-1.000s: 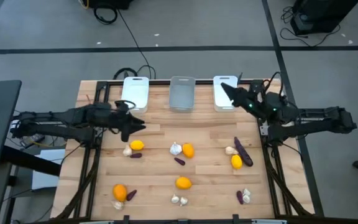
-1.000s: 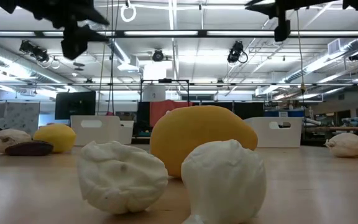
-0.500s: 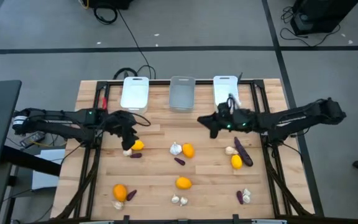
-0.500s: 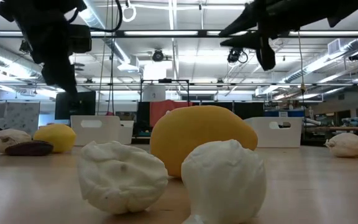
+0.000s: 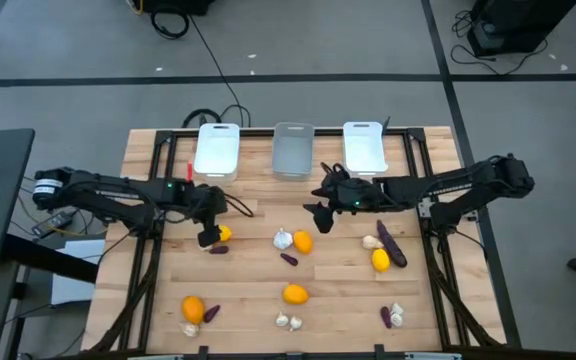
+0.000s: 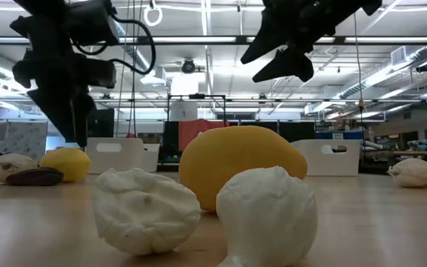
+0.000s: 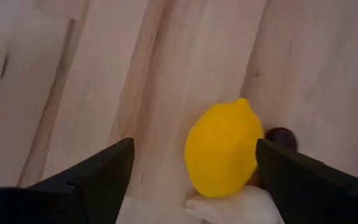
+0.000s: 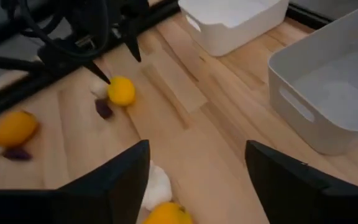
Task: Sort produce into baskets
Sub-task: Put the lemon into the left white bin
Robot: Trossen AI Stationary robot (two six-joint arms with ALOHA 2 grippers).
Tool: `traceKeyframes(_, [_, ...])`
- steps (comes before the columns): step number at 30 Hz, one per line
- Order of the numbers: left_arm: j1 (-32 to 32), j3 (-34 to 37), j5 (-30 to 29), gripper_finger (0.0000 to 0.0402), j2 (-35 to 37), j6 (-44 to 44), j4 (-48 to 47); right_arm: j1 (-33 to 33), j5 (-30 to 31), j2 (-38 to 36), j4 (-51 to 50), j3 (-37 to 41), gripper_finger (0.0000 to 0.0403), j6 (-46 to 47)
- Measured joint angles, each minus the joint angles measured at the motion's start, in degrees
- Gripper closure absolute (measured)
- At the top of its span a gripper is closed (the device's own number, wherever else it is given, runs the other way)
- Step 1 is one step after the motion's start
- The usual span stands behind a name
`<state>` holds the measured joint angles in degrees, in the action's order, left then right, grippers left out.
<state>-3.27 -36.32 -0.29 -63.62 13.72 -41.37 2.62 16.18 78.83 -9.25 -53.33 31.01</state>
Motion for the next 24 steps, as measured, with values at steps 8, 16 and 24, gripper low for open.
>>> traceKeyframes(8, [0.0,0.0,3.6,0.0053,-6.8,-1.6,1.8,-1.7,-9.5,1.9,-2.0,-1.3,0.0093,2.8])
traceKeyframes(16, [0.0,0.0,3.7,0.0062,-12.3,-1.3,2.0,-1.6,-9.9,2.7,-1.6,-1.3,0.0092,2.9])
traceKeyframes(24, [-0.1,0.0,3.6,0.0169,-13.3,0.7,7.7,-1.7,-9.7,2.7,-1.6,-1.3,0.0102,4.5])
